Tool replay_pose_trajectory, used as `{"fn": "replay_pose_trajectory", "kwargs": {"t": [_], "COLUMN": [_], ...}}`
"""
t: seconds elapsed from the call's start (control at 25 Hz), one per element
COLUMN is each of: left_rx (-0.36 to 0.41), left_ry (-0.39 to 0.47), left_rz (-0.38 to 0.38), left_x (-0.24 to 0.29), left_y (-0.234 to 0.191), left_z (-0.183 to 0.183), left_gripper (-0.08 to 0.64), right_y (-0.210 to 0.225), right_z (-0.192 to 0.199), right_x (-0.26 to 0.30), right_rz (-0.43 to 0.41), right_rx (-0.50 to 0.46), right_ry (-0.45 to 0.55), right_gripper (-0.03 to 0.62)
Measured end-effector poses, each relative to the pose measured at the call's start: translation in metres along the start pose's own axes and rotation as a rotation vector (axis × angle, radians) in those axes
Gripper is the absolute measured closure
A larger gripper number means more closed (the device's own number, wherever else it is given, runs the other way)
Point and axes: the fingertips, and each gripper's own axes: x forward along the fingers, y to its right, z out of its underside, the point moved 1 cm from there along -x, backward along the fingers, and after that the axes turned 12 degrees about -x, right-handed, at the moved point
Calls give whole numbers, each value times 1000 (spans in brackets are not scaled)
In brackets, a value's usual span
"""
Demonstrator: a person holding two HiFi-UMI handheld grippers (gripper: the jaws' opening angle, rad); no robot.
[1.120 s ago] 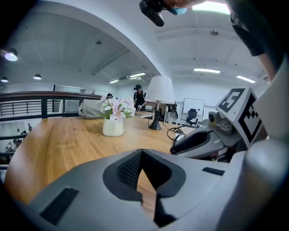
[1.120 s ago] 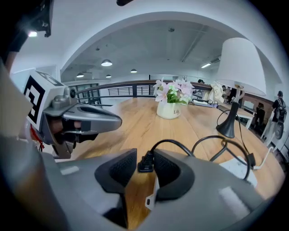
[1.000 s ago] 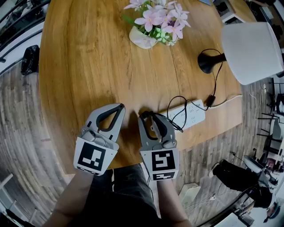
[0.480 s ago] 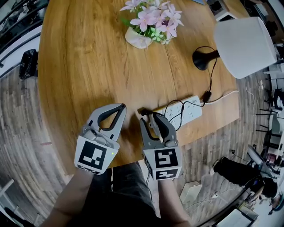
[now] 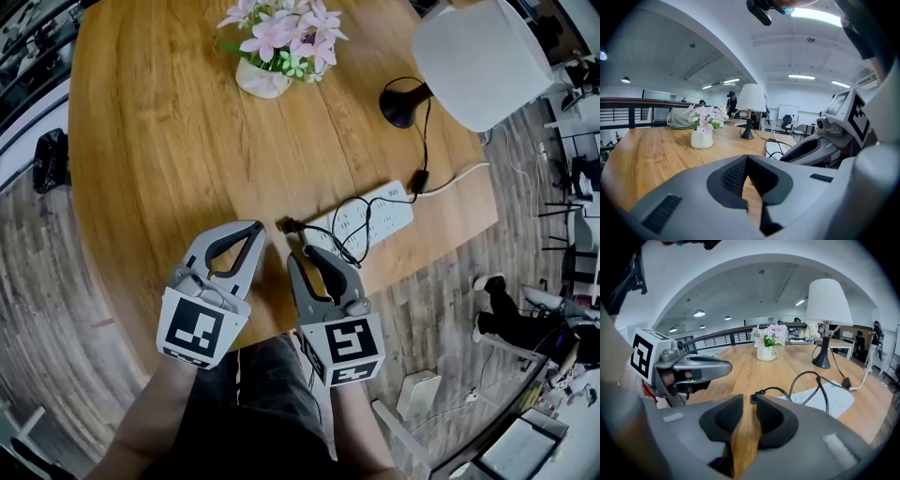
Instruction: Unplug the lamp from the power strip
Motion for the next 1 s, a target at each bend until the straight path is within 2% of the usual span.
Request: {"fn": "replay_pose_trajectory", "kwargs": {"t": [0.08, 0.24, 0.72, 1.0], "left_rx": [5, 27, 41, 60], "left_ry": [4, 24, 81, 117], "left_rz": [21, 48, 89, 148], "left_x": [1, 2, -11, -22], "left_y": [5, 12, 22, 34], "left_z": [-1, -4, -26, -43], "left_gripper": [565, 565, 565, 565], "right_y": [3, 10, 24, 27], "right_z": [-2, -8, -20, -39], "right_x": [-7, -22, -66, -95], "right_rz": [29, 81, 181, 269], "right_rx": [12, 29, 75, 84], "right_ry": [27, 73, 194, 254], "right_gripper": [543, 584, 584, 584]}}
